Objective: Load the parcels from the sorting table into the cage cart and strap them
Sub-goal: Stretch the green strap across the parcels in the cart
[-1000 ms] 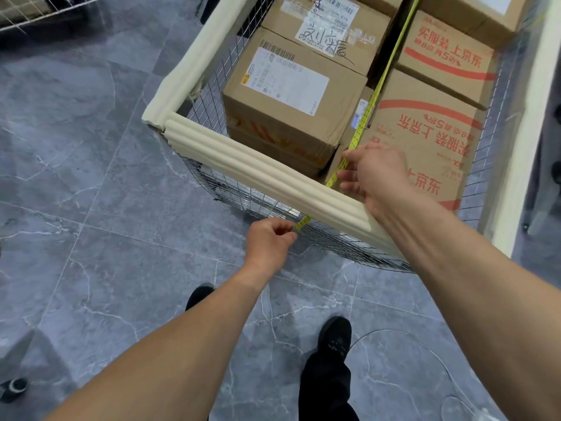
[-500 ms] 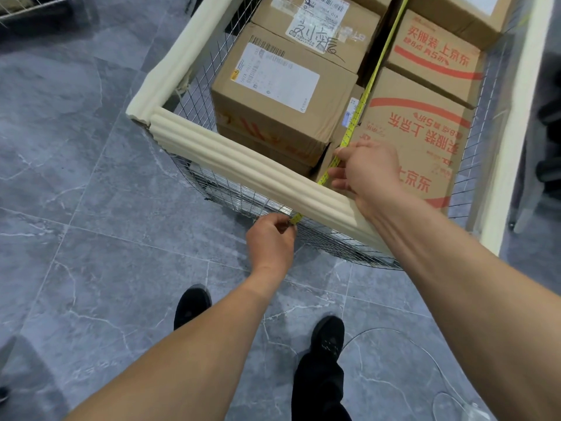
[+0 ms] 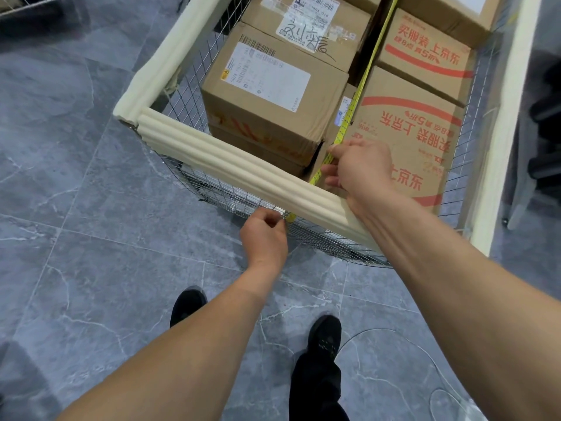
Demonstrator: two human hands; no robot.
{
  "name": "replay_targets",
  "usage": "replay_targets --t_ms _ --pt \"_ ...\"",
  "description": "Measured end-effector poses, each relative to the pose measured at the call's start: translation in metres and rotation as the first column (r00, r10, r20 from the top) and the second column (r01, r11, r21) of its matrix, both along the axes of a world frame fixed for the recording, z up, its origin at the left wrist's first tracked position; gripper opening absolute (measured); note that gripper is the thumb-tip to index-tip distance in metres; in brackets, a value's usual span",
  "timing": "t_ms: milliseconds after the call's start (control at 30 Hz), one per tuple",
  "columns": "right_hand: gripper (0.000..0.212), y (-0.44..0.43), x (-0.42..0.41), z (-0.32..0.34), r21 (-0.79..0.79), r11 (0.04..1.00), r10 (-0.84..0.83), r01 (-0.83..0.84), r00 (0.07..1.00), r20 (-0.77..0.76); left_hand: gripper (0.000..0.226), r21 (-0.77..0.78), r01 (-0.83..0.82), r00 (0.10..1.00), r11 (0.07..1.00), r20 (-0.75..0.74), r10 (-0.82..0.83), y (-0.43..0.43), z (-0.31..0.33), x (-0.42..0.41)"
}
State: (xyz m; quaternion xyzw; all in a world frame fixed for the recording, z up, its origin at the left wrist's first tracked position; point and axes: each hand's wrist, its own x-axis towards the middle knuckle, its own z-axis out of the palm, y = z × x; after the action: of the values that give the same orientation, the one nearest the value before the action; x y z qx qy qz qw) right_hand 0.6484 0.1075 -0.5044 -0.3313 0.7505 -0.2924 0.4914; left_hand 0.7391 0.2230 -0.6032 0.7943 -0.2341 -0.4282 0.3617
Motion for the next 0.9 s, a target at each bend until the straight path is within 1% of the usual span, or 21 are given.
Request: replay_targets --t_ms 133,200,300,367,467,567,633,733,900 --pt "0.022 0.001 -0.001 0.002 -0.075 0.997 0.002 -0.004 1.000 -0.029 0.025 0.017 -0.013 0.999 1.000 -0.039 0.014 -0.003 0.005 0.001" --pt "0.017 0.002 0.000 0.004 -0.119 0.993 0.020 -0.025 0.999 -0.046 0.025 0.022 -0.019 0.998 1.000 -0.055 0.020 -0.002 0.008 0.002" --pt "0.013 0.003 0.001 0.008 -0.134 0.990 0.047 -0.050 0.999 -0.024 0.020 0.025 -0.005 0.996 1.000 -0.090 0.007 -0.001 0.014 0.005" --pt "0.018 0.004 0.002 0.011 -0.124 0.992 0.043 -0.039 0.999 0.023 0.015 0.014 0.018 0.995 1.000 -0.099 -0.016 0.000 0.018 0.007" --pt "0.030 0.005 0.004 0.014 -0.091 0.995 0.038 -0.031 0.996 0.085 0.001 -0.012 0.061 0.993 0.998 -0.104 -0.062 0.001 0.024 0.009" --pt "0.029 0.005 0.004 0.014 -0.026 0.999 0.038 -0.034 0.989 0.141 0.003 -0.037 0.104 0.987 0.994 -0.117 -0.107 0.003 0.028 0.010" --pt "0.025 0.004 0.003 0.013 0.015 0.998 0.056 -0.060 0.982 0.178 0.002 -0.049 0.112 0.985 0.993 -0.125 -0.117 0.004 0.031 0.011" --pt "0.017 0.003 0.004 0.012 0.038 0.992 0.114 -0.121 0.982 0.153 0.004 -0.058 0.127 0.985 0.990 -0.110 -0.133 0.005 0.032 0.011" --pt "0.022 0.002 0.005 0.008 0.060 0.990 0.120 -0.125 0.989 0.081 0.004 -0.056 0.131 0.986 0.990 -0.101 -0.136 0.005 0.034 0.012"
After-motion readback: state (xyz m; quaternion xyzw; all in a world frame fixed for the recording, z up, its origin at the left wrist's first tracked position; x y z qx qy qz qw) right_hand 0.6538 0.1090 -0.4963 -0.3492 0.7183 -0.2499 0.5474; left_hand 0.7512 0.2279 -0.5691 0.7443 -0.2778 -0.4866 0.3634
